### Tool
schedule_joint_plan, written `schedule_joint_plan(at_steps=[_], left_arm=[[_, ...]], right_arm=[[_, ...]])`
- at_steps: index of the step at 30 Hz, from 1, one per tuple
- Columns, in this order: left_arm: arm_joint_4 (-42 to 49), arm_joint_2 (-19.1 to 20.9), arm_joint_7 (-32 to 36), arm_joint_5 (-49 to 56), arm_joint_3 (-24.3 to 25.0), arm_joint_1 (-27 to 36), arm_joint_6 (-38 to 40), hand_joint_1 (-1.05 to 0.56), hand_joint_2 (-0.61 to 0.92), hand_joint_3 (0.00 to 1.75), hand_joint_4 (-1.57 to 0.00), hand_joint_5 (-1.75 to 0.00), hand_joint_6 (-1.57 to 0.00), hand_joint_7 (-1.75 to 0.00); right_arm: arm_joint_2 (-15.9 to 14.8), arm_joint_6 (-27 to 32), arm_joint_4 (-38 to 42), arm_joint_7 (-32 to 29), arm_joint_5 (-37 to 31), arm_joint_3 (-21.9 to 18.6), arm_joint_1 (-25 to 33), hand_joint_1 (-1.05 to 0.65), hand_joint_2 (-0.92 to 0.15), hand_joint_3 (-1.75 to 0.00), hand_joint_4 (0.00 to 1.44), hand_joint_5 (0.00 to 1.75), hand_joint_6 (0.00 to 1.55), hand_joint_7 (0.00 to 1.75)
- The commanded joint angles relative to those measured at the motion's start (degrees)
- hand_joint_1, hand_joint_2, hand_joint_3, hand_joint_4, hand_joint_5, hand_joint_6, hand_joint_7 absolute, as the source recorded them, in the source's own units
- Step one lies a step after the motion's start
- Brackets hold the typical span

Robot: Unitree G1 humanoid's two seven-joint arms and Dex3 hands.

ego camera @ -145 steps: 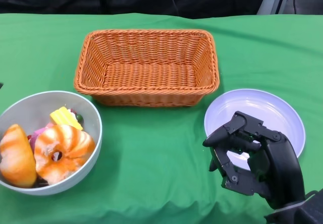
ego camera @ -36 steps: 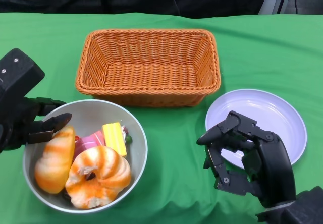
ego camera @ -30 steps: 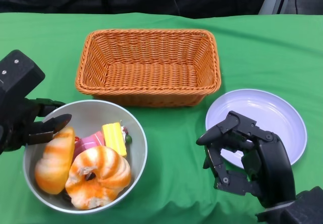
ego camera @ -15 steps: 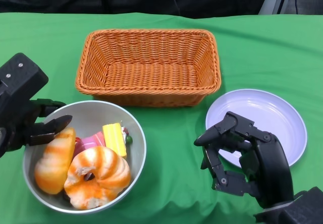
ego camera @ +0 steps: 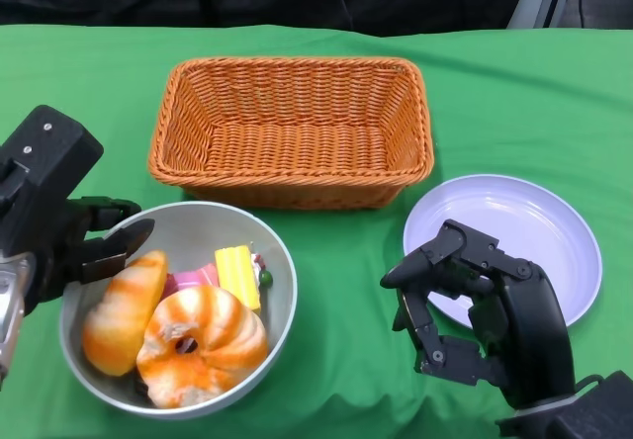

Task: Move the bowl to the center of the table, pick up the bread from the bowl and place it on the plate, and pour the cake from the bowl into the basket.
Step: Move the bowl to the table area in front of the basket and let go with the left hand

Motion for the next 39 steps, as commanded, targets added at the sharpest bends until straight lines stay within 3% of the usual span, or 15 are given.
schedule_joint_plan(at_steps=[1, 15, 39], left_arm=[[-2.2, -0.4, 1.6, 0.2, -0.1, 1.1, -0.7, -0.58, 0.92, 0.54, -0.37, -0.03, -0.16, -0.02], [-5.2, -3.2, 4.5, -1.7, 1.7, 2.7, -0.5, -0.58, 0.92, 0.55, -0.39, -0.03, -0.19, -0.02], [-6.7, -6.9, 5.2, -1.5, 0.3, 3.5, -5.0, -0.57, 0.92, 0.58, -0.43, -0.03, -0.21, -0.01]], right_arm=[[-0.1, -0.4, 0.1, -0.1, 0.6, -0.4, -0.1, -0.13, -0.46, -1.12, 0.86, 1.49, 0.8, 1.15], [0.1, -0.6, 0.4, -0.5, 0.3, -0.2, -0.2, -0.12, -0.46, -1.13, 0.86, 1.5, 0.81, 1.15], [0.2, -0.9, 0.1, -0.7, 0.3, 0.1, 0.4, -0.13, -0.47, -1.11, 0.86, 1.49, 0.81, 1.13]])
